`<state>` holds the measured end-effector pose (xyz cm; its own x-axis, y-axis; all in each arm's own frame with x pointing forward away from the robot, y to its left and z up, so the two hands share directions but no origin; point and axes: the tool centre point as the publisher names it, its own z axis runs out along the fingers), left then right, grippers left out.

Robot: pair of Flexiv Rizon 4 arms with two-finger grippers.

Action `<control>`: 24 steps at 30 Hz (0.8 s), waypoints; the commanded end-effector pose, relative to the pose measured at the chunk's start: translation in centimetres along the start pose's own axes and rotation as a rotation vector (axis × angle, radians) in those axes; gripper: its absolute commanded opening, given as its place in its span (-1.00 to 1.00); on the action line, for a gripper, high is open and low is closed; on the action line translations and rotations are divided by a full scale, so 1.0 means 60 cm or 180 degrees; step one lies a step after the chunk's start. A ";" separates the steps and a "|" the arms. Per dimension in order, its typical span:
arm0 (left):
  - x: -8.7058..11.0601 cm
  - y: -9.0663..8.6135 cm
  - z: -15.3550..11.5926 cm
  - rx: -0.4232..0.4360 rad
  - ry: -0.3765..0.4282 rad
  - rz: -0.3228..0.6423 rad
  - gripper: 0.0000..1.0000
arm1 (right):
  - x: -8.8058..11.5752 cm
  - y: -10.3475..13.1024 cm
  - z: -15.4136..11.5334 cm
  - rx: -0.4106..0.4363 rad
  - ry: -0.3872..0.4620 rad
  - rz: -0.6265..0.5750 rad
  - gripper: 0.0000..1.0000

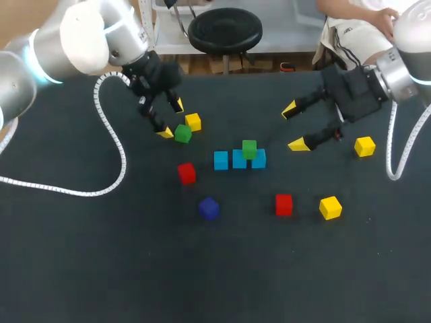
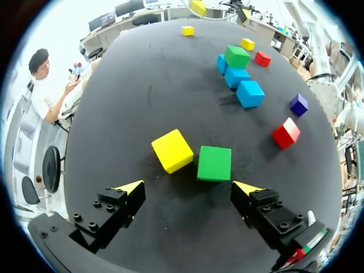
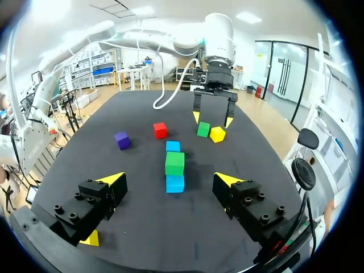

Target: Place the blue cubes, place green cubes on the blue cubes, place the yellow cubes on the green cubes, then place the red cubes on the yellow cubes, and place purple cube on the red cubes.

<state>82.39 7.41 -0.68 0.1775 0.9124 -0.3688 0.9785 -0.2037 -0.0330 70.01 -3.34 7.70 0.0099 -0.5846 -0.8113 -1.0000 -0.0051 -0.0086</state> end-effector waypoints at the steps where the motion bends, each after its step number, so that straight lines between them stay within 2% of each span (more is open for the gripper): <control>1: 0.005 0.001 -0.003 0.0362 0.0010 -0.0032 1.00 | 0.000 0.002 0.000 0.0008 0.0000 -0.0002 1.00; 7: 0.010 -0.006 0.000 0.0383 0.0015 -0.0076 1.00 | 0.000 0.002 0.000 0.0008 0.0000 -0.0002 1.00; 13: 0.001 -0.004 0.010 0.0421 0.0014 -0.0043 0.98 | 0.000 0.002 0.000 0.0008 0.0000 -0.0002 1.00; 14: 0.001 -0.007 0.014 0.0426 0.0017 -0.0047 0.82 | 0.000 0.002 0.000 0.0008 0.0000 -0.0002 1.00; 15: 0.002 -0.010 0.016 0.0425 0.0008 -0.0059 0.75 | 0.000 0.002 0.000 0.0008 0.0000 -0.0002 1.00; 20: 0.008 -0.028 0.024 0.0431 -0.0009 -0.0131 0.58 | 0.000 0.002 0.000 0.0008 0.0000 -0.0002 1.00; 22: 0.008 -0.031 0.023 0.0412 -0.0019 -0.0153 0.25 | 0.000 0.002 0.000 0.0008 0.0000 -0.0002 1.00; 24: 0.007 -0.033 0.020 0.0361 -0.0072 -0.0148 0.27 | 0.000 0.002 0.000 0.0008 0.0000 -0.0002 1.00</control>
<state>80.40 7.56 -1.76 0.1275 0.9187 -0.3738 0.9665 -0.1997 -0.1614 70.00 -3.34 7.70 0.0100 -0.5846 -0.8112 -0.9999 -0.0050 -0.0087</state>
